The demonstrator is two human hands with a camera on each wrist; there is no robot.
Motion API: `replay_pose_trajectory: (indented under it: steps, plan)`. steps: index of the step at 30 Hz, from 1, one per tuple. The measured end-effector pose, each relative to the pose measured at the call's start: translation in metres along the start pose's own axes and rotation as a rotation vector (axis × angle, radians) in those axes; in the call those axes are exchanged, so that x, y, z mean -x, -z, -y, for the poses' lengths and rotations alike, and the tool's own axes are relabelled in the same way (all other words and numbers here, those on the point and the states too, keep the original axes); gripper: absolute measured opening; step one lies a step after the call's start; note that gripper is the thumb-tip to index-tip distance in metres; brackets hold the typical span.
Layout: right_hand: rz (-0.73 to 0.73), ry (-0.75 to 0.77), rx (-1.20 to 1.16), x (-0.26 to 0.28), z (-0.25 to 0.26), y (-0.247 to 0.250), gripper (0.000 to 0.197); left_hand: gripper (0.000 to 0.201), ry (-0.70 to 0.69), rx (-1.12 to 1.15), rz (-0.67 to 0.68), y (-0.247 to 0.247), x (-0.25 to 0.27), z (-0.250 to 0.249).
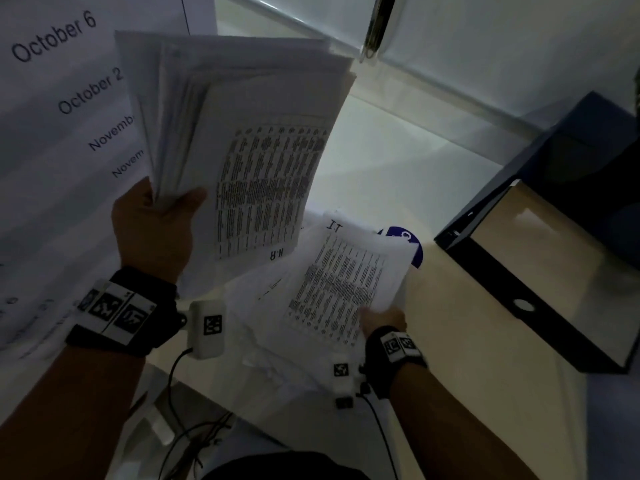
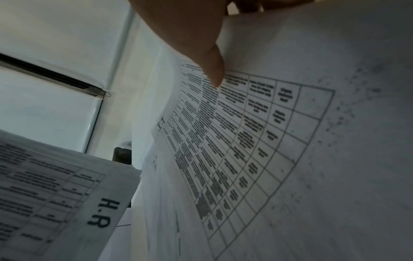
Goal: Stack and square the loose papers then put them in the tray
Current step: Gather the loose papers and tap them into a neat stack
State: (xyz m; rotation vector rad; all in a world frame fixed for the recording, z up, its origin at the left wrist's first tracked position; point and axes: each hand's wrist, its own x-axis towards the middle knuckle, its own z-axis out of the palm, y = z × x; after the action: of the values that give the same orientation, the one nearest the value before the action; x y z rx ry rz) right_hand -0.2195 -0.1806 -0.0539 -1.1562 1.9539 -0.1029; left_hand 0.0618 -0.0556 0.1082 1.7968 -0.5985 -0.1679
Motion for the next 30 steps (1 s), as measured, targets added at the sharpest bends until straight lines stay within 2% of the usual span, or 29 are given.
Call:
replay_pose_trajectory:
  steps: [4,6,8,9,11,13,15,17,21,26,30]
  plan:
    - [-0.057,0.057,-0.140,-0.001,0.017,-0.012,0.085,0.021,0.022,0.007,-0.012,-0.001,0.002,-0.004]
    - [-0.104,0.103,-0.203,0.003,0.029,-0.015,0.076,0.022,0.000,-0.009,-0.028,0.000,0.002,-0.005]
    - [-0.187,0.181,-0.267,0.009,0.038,-0.006,0.052,0.025,0.001,-0.016,-0.032,0.003,0.000,-0.004]
    - [-0.213,0.216,-0.312,0.008,0.041,0.001,0.051,0.021,0.020,-0.017,-0.036,0.006,-0.001,-0.003]
    - [-0.240,0.246,-0.408,0.005,0.042,0.014,0.068,0.011,0.048,0.051,-0.030,0.011,-0.001,0.001]
    - [-0.149,0.194,-0.433,0.005,0.039,0.024,0.080,0.013,0.066,0.095,-0.030,0.012,0.003,0.002]
    - [0.068,0.155,-0.316,0.009,0.035,0.025,0.063,0.023,0.097,0.120,-0.013,0.009,0.007,0.010]
    - [0.140,0.185,-0.191,0.013,0.033,0.026,0.047,0.028,0.158,0.150,0.013,0.003,0.010,0.017]
    - [0.030,0.370,-0.162,0.018,0.046,0.036,0.036,0.031,0.338,0.245,0.089,-0.007,0.015,0.041]
    - [-0.219,0.739,-0.086,0.042,0.086,0.097,0.012,0.043,0.540,0.242,0.208,-0.031,0.046,0.071]
    - [-0.426,0.951,-0.037,0.071,0.122,0.139,0.014,0.047,0.774,0.172,0.251,-0.052,0.067,0.104]
